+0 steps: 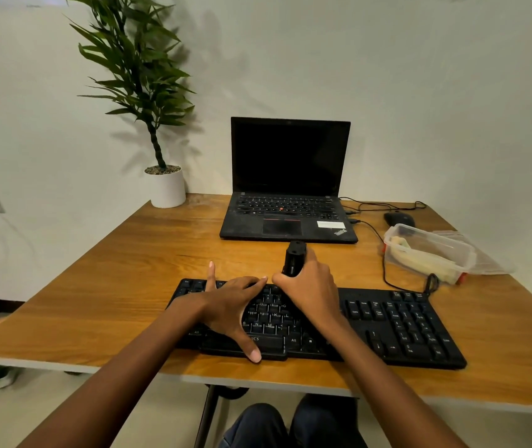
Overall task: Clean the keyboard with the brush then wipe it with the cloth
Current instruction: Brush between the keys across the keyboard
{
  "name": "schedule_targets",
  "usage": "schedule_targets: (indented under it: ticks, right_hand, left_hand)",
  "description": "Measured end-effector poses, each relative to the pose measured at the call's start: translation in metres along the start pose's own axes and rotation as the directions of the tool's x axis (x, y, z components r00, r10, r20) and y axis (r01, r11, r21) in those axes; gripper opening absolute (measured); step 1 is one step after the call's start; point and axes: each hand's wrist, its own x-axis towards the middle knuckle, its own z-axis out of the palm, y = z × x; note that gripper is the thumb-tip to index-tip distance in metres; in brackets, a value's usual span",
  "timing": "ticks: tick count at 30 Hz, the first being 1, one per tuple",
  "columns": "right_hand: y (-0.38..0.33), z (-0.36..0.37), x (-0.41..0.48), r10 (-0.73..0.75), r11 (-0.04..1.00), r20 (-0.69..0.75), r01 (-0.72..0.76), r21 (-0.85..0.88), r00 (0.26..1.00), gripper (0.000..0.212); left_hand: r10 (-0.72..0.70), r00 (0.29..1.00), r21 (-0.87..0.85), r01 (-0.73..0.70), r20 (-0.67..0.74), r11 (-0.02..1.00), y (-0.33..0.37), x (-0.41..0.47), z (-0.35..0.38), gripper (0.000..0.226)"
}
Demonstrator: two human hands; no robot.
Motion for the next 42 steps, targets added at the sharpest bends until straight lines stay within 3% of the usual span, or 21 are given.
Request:
schedule_targets:
  ticks: [4, 7, 10, 15, 19, 22, 27, 31, 34, 39, 42]
  right_hand:
    - [-0.006, -0.011, 0.017, 0.032, 0.998, 0.11, -0.039, 0.059, 0.993, 0.031]
    - [-0.003, -0.012, 0.021, 0.013, 0.988, 0.001, -0.013, 0.153, 1.0, 0.032]
    - [0.004, -0.002, 0.004, -0.043, 0.989, -0.025, 0.046, 0.139, 0.999, 0.032]
    - [0.003, -0.008, 0.011, 0.013, 0.992, 0.099, -0.025, 0.126, 0.995, 0.029]
    - [0.001, -0.005, 0.01, -0.01, 0.989, -0.063, 0.019, 0.144, 0.998, 0.031]
    - [0.003, 0.004, -0.014, -0.046, 0.986, -0.086, 0.059, 0.156, 0.995, 0.033]
    - [0.0, -0.009, 0.0, 0.03, 0.993, 0.089, -0.039, 0.108, 0.996, 0.03]
    - [-0.004, -0.013, 0.01, -0.029, 0.993, -0.031, 0.032, 0.118, 0.999, 0.031]
    - [0.001, -0.002, -0.01, -0.064, 0.988, 0.002, 0.063, 0.14, 0.998, 0.031]
    - [0.0, -0.015, -0.002, 0.035, 0.987, 0.179, -0.061, 0.147, 0.983, 0.024]
    - [-0.004, -0.017, 0.004, 0.006, 0.988, -0.006, -0.005, 0.152, 1.0, 0.026]
  left_hand:
    - [-0.006, 1.0, 0.007, 0.006, -0.003, 1.0, 0.002, -0.001, -0.001, 0.129]
    - [-0.007, 1.0, 0.0, 0.007, -0.01, 1.0, 0.001, 0.0, 0.0, 0.129]
    - [-0.003, 1.0, -0.008, 0.003, -0.009, 1.0, -0.001, -0.001, 0.002, 0.129]
    - [0.009, 1.0, -0.023, -0.009, -0.024, 1.0, -0.001, -0.002, 0.003, 0.128]
    - [0.01, 1.0, -0.024, -0.011, -0.022, 1.0, 0.0, -0.003, 0.003, 0.128]
    - [0.014, 1.0, -0.037, -0.015, -0.016, 0.999, -0.001, -0.002, 0.003, 0.128]
    - [0.019, 1.0, -0.026, -0.02, -0.017, 0.999, 0.0, -0.002, 0.001, 0.128]
    - [0.014, 1.0, -0.021, -0.014, -0.023, 1.0, -0.001, -0.001, 0.003, 0.128]
    - [0.016, 0.999, -0.023, -0.017, -0.029, 1.0, -0.001, -0.001, 0.004, 0.128]
    - [0.017, 0.999, -0.021, -0.018, -0.036, 1.0, -0.002, -0.001, 0.003, 0.128]
    - [0.01, 0.999, -0.027, -0.011, -0.037, 1.0, -0.001, -0.002, 0.004, 0.128]
